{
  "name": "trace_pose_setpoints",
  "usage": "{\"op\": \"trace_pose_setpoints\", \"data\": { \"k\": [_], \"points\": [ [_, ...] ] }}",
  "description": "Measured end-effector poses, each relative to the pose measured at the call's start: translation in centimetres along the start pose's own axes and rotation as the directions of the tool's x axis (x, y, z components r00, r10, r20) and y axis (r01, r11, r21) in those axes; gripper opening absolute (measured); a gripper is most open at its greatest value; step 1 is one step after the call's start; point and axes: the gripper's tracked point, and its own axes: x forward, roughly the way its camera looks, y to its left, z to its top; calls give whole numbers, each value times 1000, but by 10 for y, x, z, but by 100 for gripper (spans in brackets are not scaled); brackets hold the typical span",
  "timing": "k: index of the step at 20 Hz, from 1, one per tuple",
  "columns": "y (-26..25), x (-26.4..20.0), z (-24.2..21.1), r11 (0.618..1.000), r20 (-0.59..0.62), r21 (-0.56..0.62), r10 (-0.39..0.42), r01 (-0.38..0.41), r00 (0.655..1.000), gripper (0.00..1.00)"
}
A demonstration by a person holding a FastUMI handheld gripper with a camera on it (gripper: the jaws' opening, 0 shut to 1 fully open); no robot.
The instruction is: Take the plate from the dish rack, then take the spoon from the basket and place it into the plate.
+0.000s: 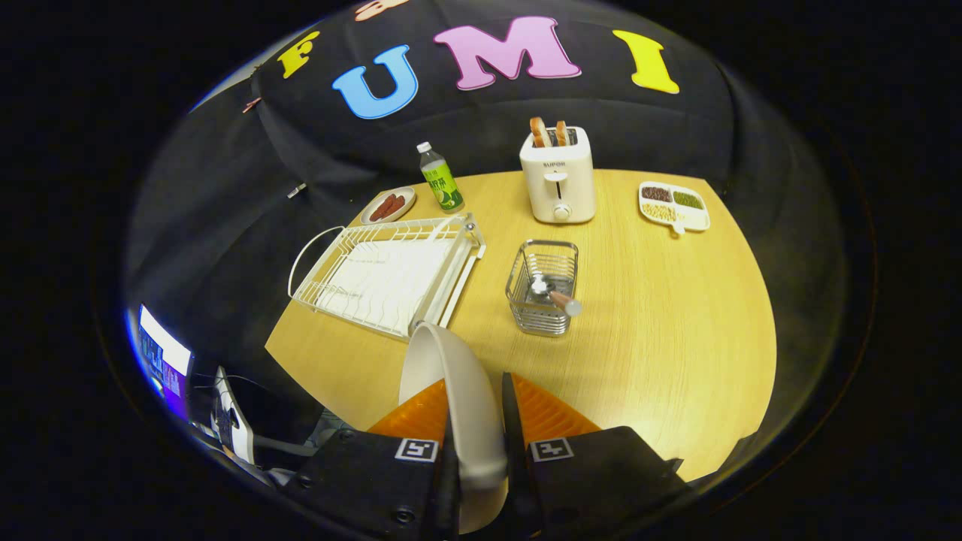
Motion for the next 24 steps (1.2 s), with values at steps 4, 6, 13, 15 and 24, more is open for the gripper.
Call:
{"op": "trace_pose_setpoints", "data": {
  "k": [4, 6, 13, 15, 24],
  "points": [
    [-34, 35, -12, 995, -33, 81, 59, -56, 998, 30],
    [-51, 49, -12, 992, -45, 113, 60, -55, 997, 30],
    [-89, 74, -3, 991, -52, 134, 18, -11, 998, 36],
    [-89, 75, -1, 995, -35, 103, 18, -14, 999, 37],
    [-84, 54, 30, 995, 165, -103, 15, 2, 986, 99]
  ]
}}
